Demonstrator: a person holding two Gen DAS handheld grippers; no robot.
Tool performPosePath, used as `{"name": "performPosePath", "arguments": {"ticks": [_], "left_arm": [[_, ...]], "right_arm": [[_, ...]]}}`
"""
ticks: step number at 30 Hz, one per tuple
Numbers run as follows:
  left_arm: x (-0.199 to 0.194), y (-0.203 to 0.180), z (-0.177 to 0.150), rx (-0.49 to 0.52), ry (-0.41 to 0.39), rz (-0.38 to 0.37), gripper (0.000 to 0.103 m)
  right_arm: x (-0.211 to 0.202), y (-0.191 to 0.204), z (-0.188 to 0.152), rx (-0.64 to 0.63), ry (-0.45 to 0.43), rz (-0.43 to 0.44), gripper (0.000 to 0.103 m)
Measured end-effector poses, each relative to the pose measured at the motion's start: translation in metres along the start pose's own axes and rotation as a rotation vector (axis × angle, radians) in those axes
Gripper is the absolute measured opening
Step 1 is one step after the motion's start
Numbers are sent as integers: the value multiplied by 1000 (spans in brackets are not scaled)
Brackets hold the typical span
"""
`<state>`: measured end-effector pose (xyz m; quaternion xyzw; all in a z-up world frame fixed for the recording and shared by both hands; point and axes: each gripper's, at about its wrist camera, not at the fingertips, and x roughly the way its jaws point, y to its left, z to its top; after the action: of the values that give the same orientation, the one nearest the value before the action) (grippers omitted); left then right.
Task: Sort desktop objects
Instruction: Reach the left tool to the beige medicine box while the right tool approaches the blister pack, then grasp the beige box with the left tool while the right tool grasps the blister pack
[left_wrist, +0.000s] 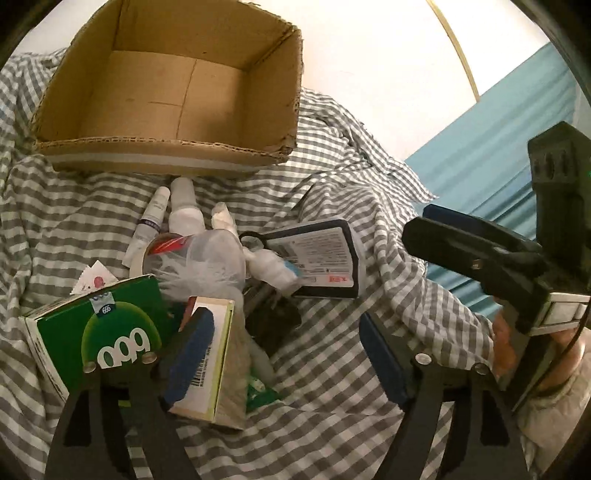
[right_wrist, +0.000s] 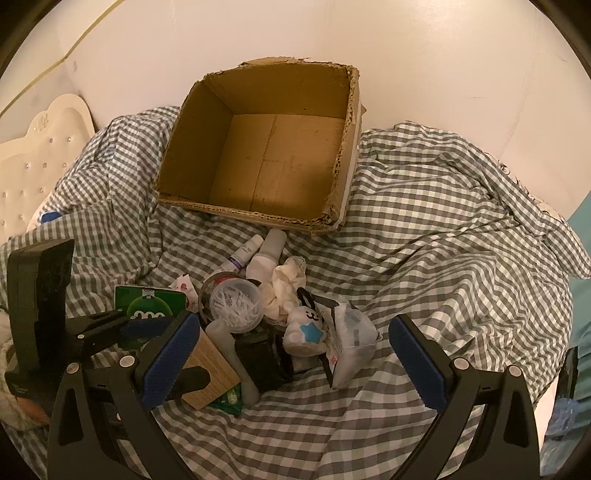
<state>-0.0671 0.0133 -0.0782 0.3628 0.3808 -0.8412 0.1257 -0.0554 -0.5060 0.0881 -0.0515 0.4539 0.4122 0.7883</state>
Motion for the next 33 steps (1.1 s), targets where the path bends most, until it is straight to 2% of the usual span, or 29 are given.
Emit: {"name": "performPosePath", "arguments": {"ticks": [3,6,7,9,12,15,16,18,19,20,21,22,24,29,33], "left_arm": [[-8,1,3,-10,23,77,87],[-12,15,0,-45,73,238,87],[-12,19,-3,-59,100,272,87],[-9,24,-13,-71,134,273,87],[-1,11,-16,0,140,316,87],[3,9,-16,33,143,340,87],[4,9,-15,35,141,338,87],[5,13,-13,29,138,336,87],[4,14,-12,23,137,333,87],[3,15,-13,19,135,328,87],[0,15,-13,15,139,324,87],[-3,15,-14,6,145,321,87],[-11,15,-16,-26,149,337,87],[-14,13,-30,-62,187,358,87],[0,17,-26,-80,191,320,87]], "right_arm": [[3,-1,0,-19,18,-19,103],[10,-10,-1,-30,45,-37,103],[15,-14,-1,-38,63,-24,103],[25,-19,-2,-61,89,-15,103],[46,-21,-2,-127,120,-46,102],[64,-20,0,-205,133,-83,97],[71,-19,2,-229,145,-103,92],[84,-21,4,-253,167,-106,60],[92,-23,5,-255,191,-88,31],[100,-25,6,-254,220,-81,20],[107,-26,5,-255,250,-80,19],[112,-27,2,-260,264,-82,12],[109,-26,0,-286,274,-71,11],[71,-20,13,-308,162,-96,10],[51,-12,20,-312,107,-73,10]]}}
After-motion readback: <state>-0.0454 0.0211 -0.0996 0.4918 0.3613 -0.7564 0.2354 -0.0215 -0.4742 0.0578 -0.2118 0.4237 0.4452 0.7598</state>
